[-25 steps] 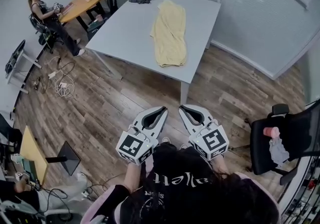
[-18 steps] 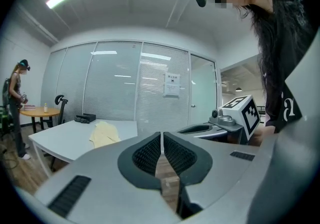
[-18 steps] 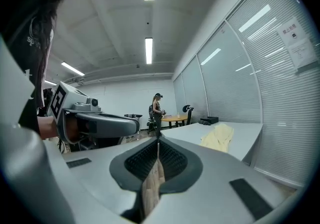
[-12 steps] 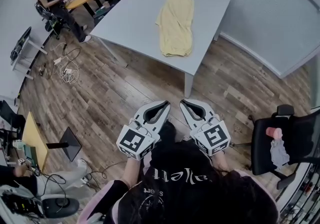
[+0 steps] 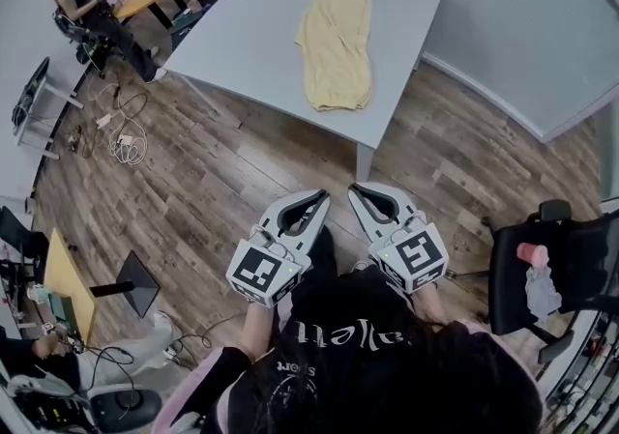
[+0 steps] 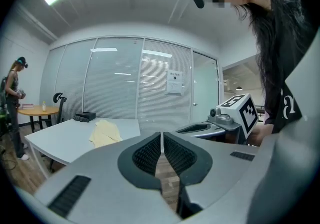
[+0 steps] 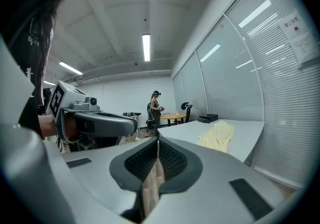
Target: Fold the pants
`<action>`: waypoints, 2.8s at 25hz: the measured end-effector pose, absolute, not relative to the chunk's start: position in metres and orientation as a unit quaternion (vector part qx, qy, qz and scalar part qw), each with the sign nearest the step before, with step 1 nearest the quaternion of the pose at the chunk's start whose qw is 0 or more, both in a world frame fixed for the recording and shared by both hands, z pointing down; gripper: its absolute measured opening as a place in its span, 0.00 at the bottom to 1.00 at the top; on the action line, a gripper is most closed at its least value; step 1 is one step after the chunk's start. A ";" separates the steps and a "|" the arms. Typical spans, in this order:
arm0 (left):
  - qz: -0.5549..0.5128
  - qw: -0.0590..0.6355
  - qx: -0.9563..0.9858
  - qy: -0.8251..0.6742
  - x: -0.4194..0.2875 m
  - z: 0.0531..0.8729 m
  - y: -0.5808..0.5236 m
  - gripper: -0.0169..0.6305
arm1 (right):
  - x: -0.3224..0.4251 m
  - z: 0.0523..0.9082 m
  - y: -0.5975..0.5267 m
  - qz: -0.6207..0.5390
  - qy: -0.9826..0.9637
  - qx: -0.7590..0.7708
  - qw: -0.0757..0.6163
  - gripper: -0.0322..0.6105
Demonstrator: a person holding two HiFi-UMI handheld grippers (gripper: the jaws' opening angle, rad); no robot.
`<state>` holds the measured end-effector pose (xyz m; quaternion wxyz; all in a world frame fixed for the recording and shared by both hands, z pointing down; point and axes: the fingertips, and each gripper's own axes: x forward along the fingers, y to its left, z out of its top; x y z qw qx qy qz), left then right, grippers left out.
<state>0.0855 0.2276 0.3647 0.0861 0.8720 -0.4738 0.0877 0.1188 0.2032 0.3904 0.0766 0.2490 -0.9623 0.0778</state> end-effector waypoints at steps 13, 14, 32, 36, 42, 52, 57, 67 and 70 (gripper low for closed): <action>0.084 0.091 0.892 -0.434 -0.005 0.368 0.131 0.08 | 0.027 0.404 0.111 0.091 -0.950 0.278 0.111 0.09; 0.083 0.091 0.894 -0.432 -0.013 0.369 0.123 0.08 | 0.020 0.404 0.104 0.091 -0.949 0.281 0.112 0.09; 0.069 0.101 0.923 -0.366 -0.105 0.379 0.031 0.08 | -0.067 0.416 0.027 0.106 -0.924 0.338 0.144 0.09; 0.069 0.115 0.924 -0.357 -0.113 0.389 0.027 0.08 | -0.068 0.424 0.026 0.118 -0.915 0.353 0.158 0.09; 0.080 0.133 0.928 -0.338 -0.105 0.406 0.025 0.08 | -0.052 0.436 0.022 0.140 -0.901 0.377 0.162 0.09; 0.114 0.119 0.934 -0.318 -0.083 0.425 0.013 0.08 | -0.008 0.461 -0.015 0.157 -0.877 0.418 0.176 0.09; 0.138 0.129 0.930 -0.316 -0.076 0.446 0.000 0.08 | 0.012 0.477 -0.037 0.169 -0.868 0.426 0.194 0.09; 0.217 0.153 0.923 -0.280 -0.042 0.523 -0.025 0.09 | 0.050 0.544 -0.060 0.184 -0.861 0.391 0.267 0.11; 0.233 0.159 0.919 -0.275 -0.034 0.541 -0.029 0.09 | 0.065 0.563 -0.065 0.204 -0.855 0.385 0.282 0.22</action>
